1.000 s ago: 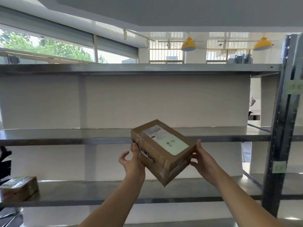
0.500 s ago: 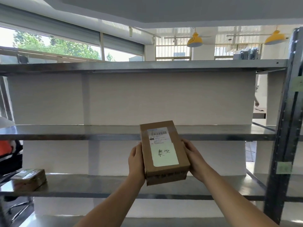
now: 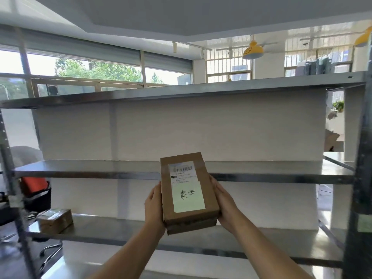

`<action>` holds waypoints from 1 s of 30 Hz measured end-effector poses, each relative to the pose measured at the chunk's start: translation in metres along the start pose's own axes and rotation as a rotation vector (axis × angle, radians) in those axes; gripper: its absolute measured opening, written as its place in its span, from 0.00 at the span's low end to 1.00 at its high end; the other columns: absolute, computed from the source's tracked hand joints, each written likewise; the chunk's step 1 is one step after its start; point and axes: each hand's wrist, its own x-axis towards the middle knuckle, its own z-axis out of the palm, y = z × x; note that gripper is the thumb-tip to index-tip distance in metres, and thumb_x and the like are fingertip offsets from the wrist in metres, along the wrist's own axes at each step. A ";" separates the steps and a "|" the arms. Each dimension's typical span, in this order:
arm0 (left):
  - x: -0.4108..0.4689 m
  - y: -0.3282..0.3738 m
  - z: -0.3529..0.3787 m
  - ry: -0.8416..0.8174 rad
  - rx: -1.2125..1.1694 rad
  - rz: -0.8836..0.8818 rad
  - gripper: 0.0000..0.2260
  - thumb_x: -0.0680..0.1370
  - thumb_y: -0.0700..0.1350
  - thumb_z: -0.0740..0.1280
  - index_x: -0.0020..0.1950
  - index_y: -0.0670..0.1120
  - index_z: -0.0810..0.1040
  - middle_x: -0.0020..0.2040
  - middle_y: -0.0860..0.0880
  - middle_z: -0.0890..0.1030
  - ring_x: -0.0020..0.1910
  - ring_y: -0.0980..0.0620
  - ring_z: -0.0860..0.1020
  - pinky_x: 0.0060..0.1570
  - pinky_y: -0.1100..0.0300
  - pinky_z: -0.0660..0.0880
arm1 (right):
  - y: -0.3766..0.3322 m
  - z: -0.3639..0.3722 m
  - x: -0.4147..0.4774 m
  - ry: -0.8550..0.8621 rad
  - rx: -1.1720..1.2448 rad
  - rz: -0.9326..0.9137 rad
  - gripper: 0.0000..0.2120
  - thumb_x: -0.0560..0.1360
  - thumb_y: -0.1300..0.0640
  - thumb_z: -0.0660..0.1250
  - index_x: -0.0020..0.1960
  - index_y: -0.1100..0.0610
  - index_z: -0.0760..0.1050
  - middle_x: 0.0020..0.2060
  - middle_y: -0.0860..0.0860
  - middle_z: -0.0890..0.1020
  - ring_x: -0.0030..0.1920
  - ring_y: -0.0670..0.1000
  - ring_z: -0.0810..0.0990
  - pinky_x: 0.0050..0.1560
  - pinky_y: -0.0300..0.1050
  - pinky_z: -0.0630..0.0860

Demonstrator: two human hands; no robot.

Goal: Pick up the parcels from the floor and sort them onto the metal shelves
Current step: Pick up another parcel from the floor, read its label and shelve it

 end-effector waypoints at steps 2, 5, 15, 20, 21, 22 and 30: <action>-0.002 -0.006 -0.007 0.041 0.008 0.012 0.12 0.83 0.50 0.62 0.55 0.44 0.82 0.44 0.44 0.86 0.42 0.46 0.85 0.38 0.54 0.80 | 0.004 -0.001 -0.002 -0.045 -0.032 0.000 0.18 0.83 0.43 0.55 0.71 0.43 0.71 0.61 0.51 0.83 0.61 0.53 0.82 0.65 0.59 0.75; -0.010 -0.012 -0.015 0.090 -0.018 -0.005 0.13 0.82 0.51 0.64 0.56 0.45 0.82 0.43 0.44 0.86 0.42 0.45 0.85 0.40 0.53 0.80 | 0.015 -0.001 -0.004 -0.100 -0.044 0.009 0.20 0.83 0.42 0.55 0.73 0.43 0.69 0.62 0.51 0.82 0.63 0.52 0.81 0.68 0.59 0.73; -0.027 0.013 -0.067 0.185 -0.049 0.024 0.14 0.82 0.53 0.63 0.49 0.45 0.82 0.38 0.47 0.86 0.35 0.51 0.85 0.33 0.58 0.80 | 0.032 0.052 0.007 -0.229 0.022 0.040 0.18 0.83 0.45 0.55 0.71 0.44 0.71 0.61 0.52 0.83 0.62 0.54 0.82 0.63 0.57 0.75; -0.026 0.036 -0.123 0.255 -0.064 0.073 0.14 0.81 0.55 0.64 0.51 0.46 0.83 0.40 0.47 0.86 0.40 0.48 0.85 0.39 0.56 0.79 | 0.048 0.113 0.026 -0.286 0.021 0.078 0.17 0.83 0.46 0.56 0.70 0.45 0.73 0.60 0.52 0.84 0.60 0.54 0.83 0.64 0.59 0.76; -0.025 0.041 -0.137 0.282 -0.075 0.075 0.14 0.81 0.55 0.65 0.51 0.46 0.83 0.39 0.48 0.87 0.41 0.48 0.85 0.40 0.55 0.79 | 0.053 0.128 0.028 -0.300 0.018 0.089 0.17 0.83 0.46 0.57 0.70 0.45 0.73 0.59 0.52 0.84 0.59 0.54 0.83 0.64 0.59 0.76; -0.026 0.046 -0.151 0.310 -0.084 0.081 0.13 0.80 0.55 0.66 0.49 0.46 0.83 0.38 0.48 0.87 0.40 0.48 0.85 0.40 0.55 0.79 | 0.059 0.144 0.030 -0.319 0.018 0.099 0.17 0.83 0.46 0.57 0.70 0.45 0.74 0.59 0.52 0.84 0.59 0.54 0.83 0.63 0.59 0.76; -0.034 0.097 -0.270 0.511 -0.047 0.164 0.14 0.78 0.54 0.68 0.42 0.45 0.84 0.39 0.45 0.87 0.38 0.46 0.84 0.48 0.48 0.81 | 0.095 0.281 0.044 -0.460 0.050 0.149 0.15 0.84 0.49 0.57 0.67 0.45 0.76 0.57 0.53 0.85 0.58 0.56 0.84 0.57 0.55 0.79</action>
